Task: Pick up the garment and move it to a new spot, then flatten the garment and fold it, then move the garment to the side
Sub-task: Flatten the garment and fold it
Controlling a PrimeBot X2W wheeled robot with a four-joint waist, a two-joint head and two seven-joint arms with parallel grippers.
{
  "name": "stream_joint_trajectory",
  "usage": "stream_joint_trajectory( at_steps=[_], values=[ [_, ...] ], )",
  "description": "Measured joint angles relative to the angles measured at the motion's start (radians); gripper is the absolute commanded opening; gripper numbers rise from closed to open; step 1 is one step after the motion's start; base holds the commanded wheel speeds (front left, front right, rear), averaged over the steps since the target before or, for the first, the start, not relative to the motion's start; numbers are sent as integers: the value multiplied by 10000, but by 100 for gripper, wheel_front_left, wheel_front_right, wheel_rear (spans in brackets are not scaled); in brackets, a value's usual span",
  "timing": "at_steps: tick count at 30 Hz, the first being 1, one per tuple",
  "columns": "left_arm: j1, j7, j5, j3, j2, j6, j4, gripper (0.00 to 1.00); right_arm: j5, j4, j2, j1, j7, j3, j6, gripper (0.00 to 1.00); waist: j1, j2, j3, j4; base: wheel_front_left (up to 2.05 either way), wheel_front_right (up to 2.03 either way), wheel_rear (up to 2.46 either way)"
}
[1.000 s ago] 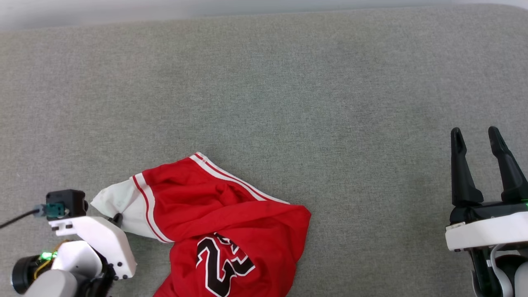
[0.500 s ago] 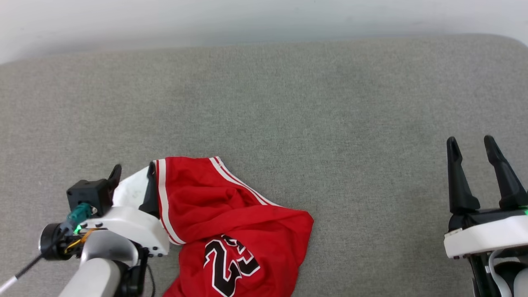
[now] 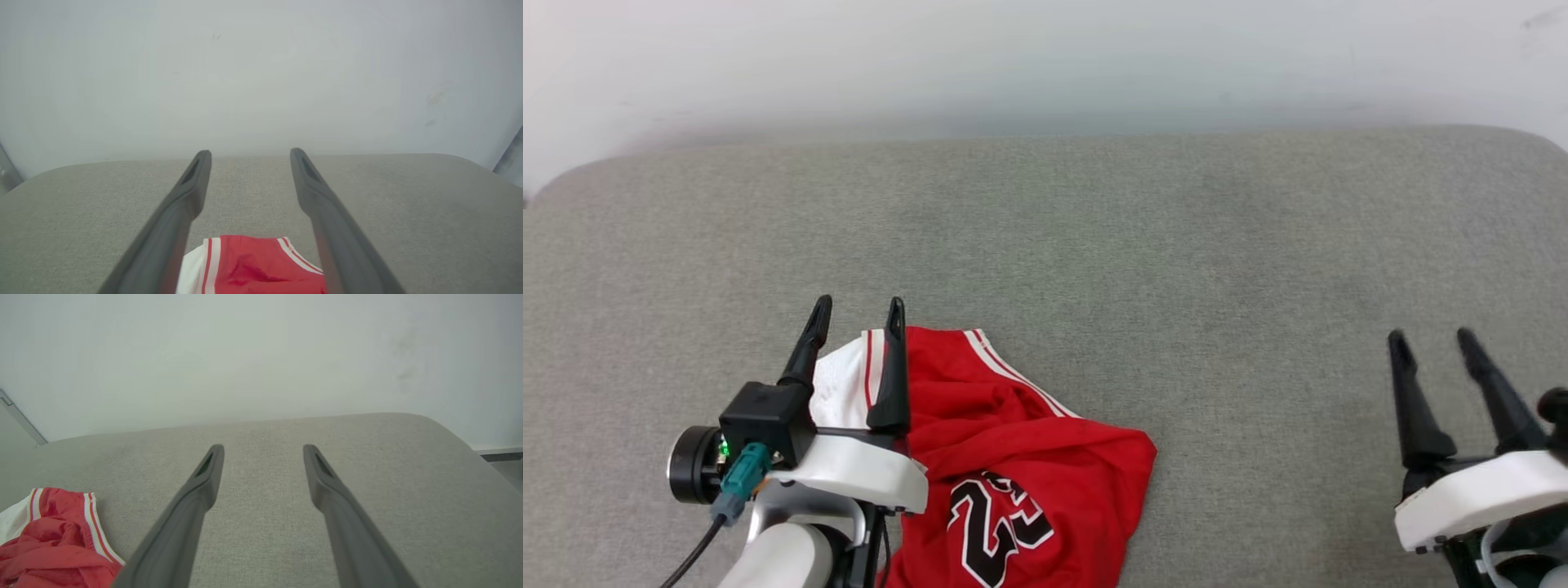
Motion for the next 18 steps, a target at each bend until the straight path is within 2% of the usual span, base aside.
stream_joint_trajectory(
  at_steps=[4,8,11,13,18],
  values=[
    [31,-82,100,-111,-107,128,-174,100,466,382,-176,93,1760,295,0,100,0,0,-41,253,0,0,0],
    [61,-115,88,-192,-255,182,-230,100,1202,660,-1003,-51,4102,1016,0,100,0,0,-52,618,0,0,0],
    [67,-171,58,-259,-351,161,-198,100,1833,809,-1459,-384,5405,1603,0,100,0,0,-4,932,0,0,0],
    [60,-203,58,-328,-387,119,-138,100,2082,993,-1707,-639,5939,2021,0,100,0,0,61,1143,0,0,0],
    [-159,-313,63,-514,-612,-25,6,100,2748,1657,-2027,-1513,6416,3331,2,100,0,0,374,1632,0,0,0]
  ],
)
